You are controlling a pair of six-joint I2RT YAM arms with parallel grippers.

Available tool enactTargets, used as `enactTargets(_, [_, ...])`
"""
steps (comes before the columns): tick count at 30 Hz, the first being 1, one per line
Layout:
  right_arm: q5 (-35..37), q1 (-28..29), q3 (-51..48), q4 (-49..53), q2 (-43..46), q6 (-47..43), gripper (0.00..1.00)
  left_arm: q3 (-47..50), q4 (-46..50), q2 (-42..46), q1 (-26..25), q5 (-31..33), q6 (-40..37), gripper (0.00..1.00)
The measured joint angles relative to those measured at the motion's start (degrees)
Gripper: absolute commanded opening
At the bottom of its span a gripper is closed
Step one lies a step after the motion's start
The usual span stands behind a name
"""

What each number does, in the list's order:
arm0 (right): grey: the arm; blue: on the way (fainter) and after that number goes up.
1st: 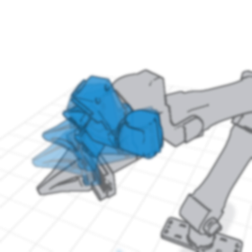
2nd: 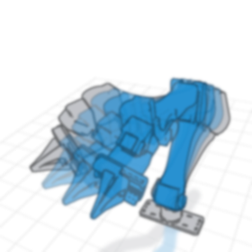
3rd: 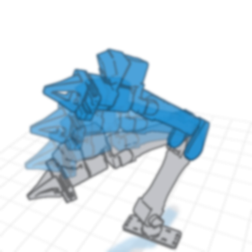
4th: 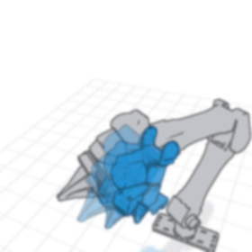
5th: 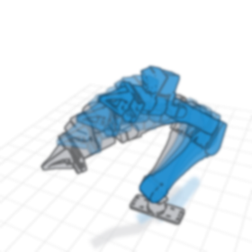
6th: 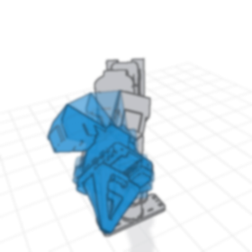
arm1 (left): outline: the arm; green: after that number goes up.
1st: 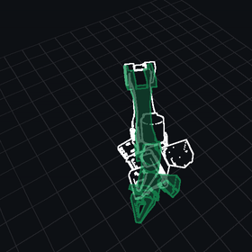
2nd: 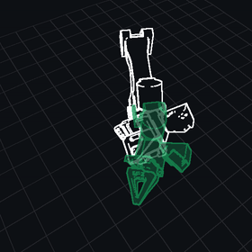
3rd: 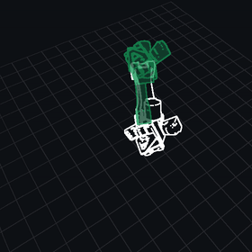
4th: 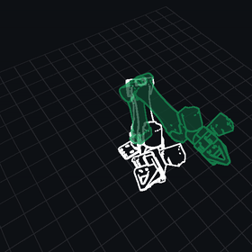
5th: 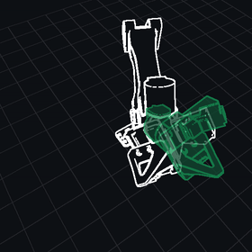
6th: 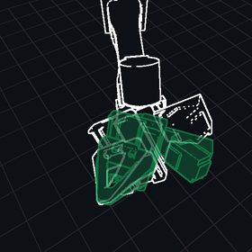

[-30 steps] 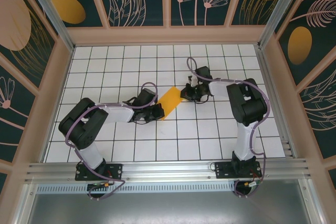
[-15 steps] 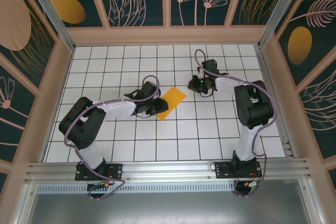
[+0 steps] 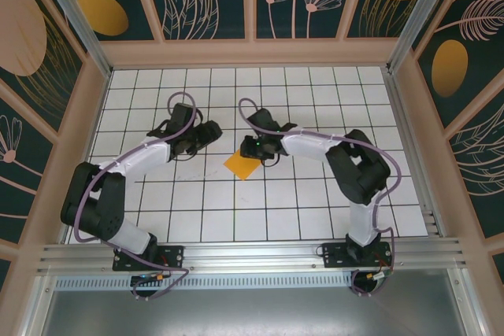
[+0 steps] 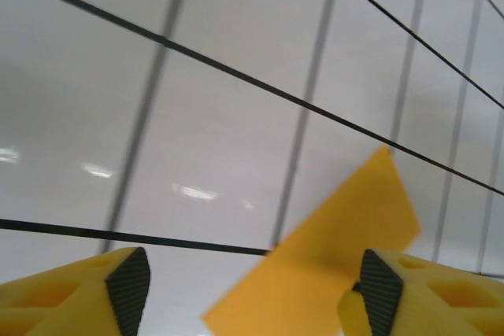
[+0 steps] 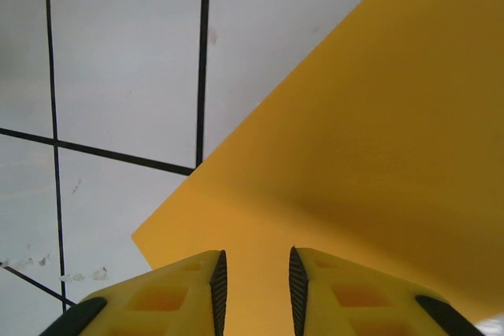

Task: Fold a paper plane with a square sheet of paper (pick it up from the middle)
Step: Rotate the square sheet of paper at the center of the table.

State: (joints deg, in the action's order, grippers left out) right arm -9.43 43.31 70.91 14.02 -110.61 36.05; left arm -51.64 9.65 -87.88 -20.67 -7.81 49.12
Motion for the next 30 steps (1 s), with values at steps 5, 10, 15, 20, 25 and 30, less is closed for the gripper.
enactTargets(5, [0.9,3.3,6.0,2.1,-4.9,1.9,0.24,0.7,1.8,1.0,4.9,1.4,-2.0,0.84])
enactTargets(10, [0.8,5.3,9.8,3.8,-8.5,2.0,0.23,1.1,1.7,1.9,6.4,2.8,-4.0,0.94])
enactTargets(15, [0.5,5.9,10.3,5.1,-9.2,-0.2,0.2,1.7,1.8,2.0,6.4,3.4,-6.2,0.99])
enactTargets(20, [-0.6,6.5,6.4,5.5,-6.5,-5.5,0.2,1.7,1.8,2.0,6.4,3.4,-7.4,0.99])
enactTargets(25, [-0.6,7.4,0.7,10.8,0.0,-10.0,0.35,2.2,1.3,2.0,6.4,1.8,-8.5,0.99])
enactTargets(30, [5.0,7.4,1.6,10.8,5.8,-4.9,0.44,3.9,0.4,2.3,6.4,-1.8,-8.8,0.98])
